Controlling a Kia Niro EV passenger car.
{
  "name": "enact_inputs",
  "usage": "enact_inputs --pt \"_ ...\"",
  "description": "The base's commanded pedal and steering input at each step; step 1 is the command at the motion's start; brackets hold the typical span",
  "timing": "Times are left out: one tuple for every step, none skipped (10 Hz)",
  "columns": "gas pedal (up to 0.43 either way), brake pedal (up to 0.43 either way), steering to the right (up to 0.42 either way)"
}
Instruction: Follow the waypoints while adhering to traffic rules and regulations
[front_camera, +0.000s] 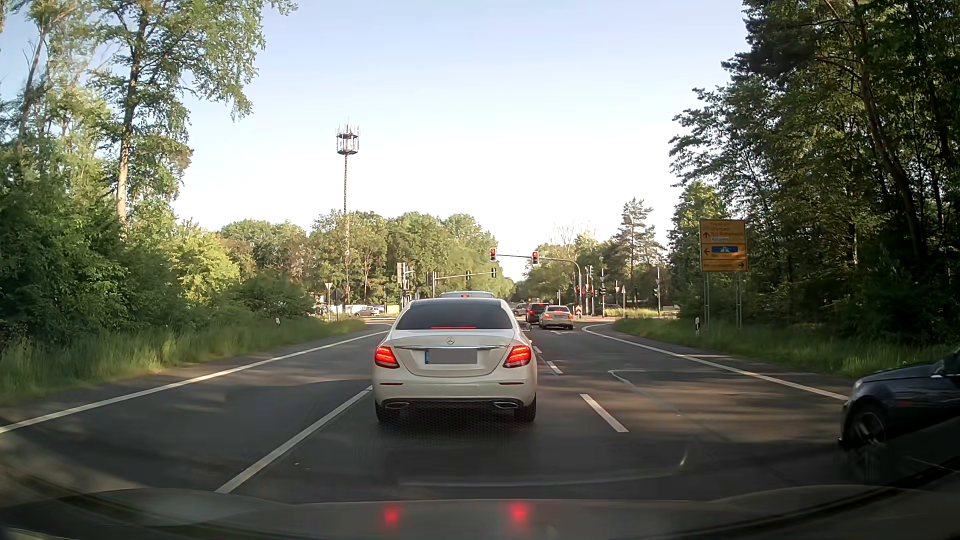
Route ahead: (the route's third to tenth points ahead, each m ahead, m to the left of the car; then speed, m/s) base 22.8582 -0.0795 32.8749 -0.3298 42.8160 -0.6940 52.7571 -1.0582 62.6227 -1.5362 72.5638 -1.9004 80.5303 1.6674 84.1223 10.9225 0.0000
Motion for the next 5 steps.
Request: enact_inputs --pt "0.000 0.000 -0.004" --pt "0.000 0.000 -0.004" --pt "0.000 0.000 -0.004" --pt "0.000 0.000 -0.004" --pt "0.000 0.000 -0.005"
